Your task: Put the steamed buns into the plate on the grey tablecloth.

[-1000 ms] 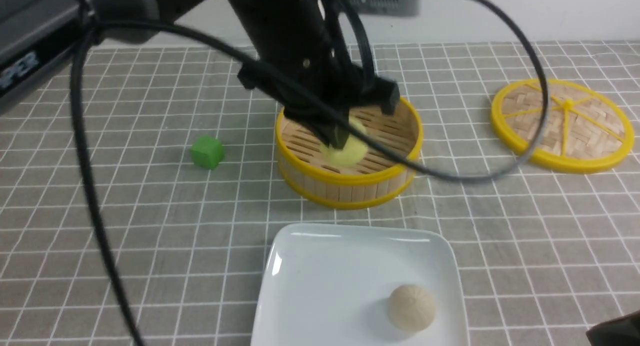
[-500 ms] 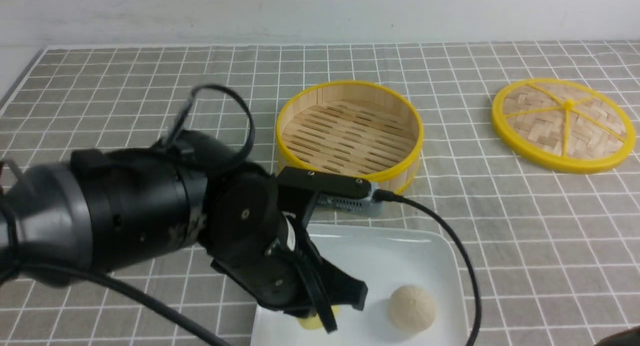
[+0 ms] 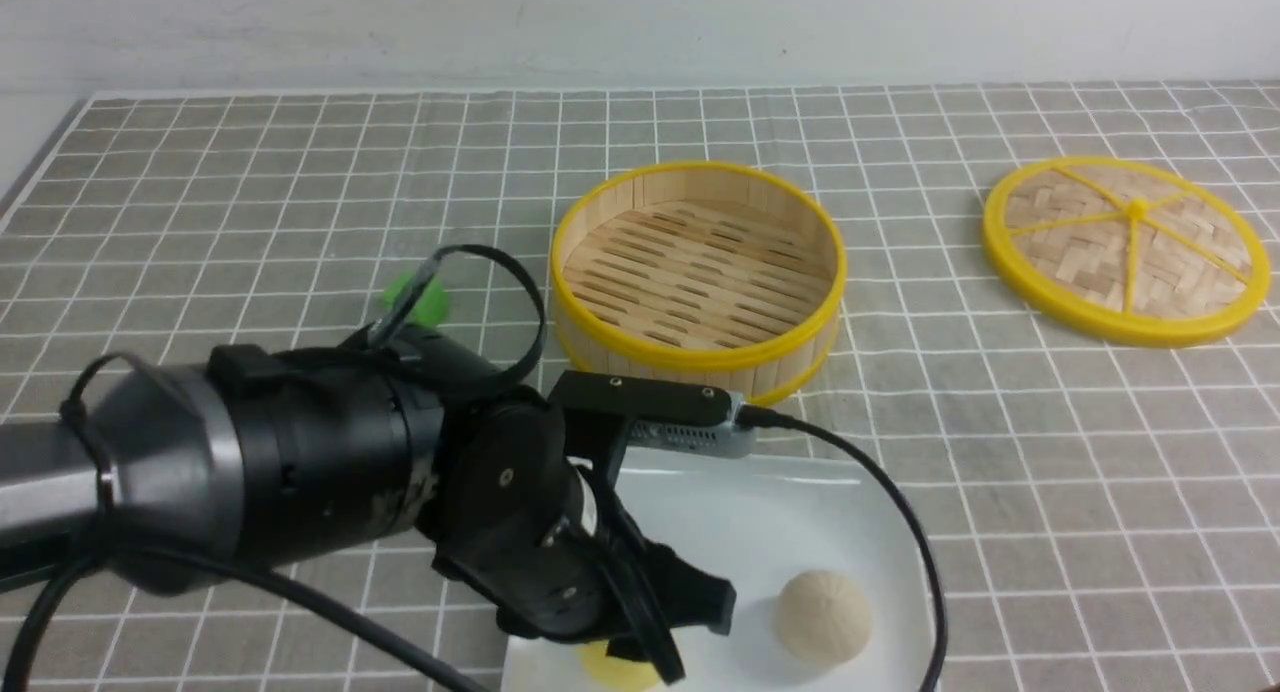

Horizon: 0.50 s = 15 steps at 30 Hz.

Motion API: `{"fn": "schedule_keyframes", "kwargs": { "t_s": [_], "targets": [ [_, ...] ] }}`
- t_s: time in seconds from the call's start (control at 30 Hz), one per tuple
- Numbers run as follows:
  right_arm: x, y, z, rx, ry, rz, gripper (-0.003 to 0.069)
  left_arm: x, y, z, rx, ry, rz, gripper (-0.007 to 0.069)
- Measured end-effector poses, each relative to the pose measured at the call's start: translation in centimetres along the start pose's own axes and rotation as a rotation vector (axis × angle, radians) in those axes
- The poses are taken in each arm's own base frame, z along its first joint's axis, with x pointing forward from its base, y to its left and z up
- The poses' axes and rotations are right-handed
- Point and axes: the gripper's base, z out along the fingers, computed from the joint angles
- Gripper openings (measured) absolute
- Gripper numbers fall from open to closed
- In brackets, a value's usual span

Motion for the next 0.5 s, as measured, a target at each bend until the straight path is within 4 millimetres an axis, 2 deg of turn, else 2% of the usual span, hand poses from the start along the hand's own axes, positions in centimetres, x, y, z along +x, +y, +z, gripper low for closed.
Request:
{"fn": "schedule_keyframes", "kwargs": {
  "t_s": [0.07, 0.1, 0.13, 0.23, 0.3, 0.33, 0.37, 0.43, 0.5],
  "targets": [
    [0.0, 0.0, -0.4, 0.0, -0.004, -0.003, 0.0031, -0.5, -0.4, -1.2, 0.02, -0.018, -0.009, 0.044],
    [0.0, 0.0, -0.4, 0.002, -0.004, -0.005, 0.0031, -0.6, -0.5, -1.3, 0.024, -0.023, -0.009, 0.0444],
    [-0.1, 0.0, -1.5, 0.015, -0.02, -0.022, 0.0031, -1.4, -1.1, -3.4, 0.048, -0.06, -0.006, 0.0468],
    [-0.2, 0.0, -3.9, 0.041, -0.071, -0.052, 0.0031, -2.3, -1.6, -6.5, 0.062, -0.114, 0.018, 0.0464],
    [0.3, -0.2, -5.8, 0.063, -0.119, -0.07, 0.0031, -2.7, -1.8, -8.7, 0.066, -0.148, 0.035, 0.0429],
    [0.5, -0.3, -6.2, 0.073, -0.132, -0.074, 0.0031, -2.7, -1.8, -9.2, 0.062, -0.15, 0.039, 0.0418],
    [1.2, -0.7, -7.6, 0.095, -0.175, -0.07, 0.0031, -2.8, -1.8, -10.1, 0.058, -0.157, 0.047, 0.0377],
    [2.5, -1.3, -9.0, 0.121, -0.249, -0.047, 0.0031, -2.7, -1.8, -11.1, 0.054, -0.168, 0.054, 0.0309],
    [3.8, -1.9, -9.8, 0.14, -0.337, -0.006, 0.0033, -2.6, -1.7, -11.6, 0.047, -0.165, 0.058, 0.0208]
  ]
}}
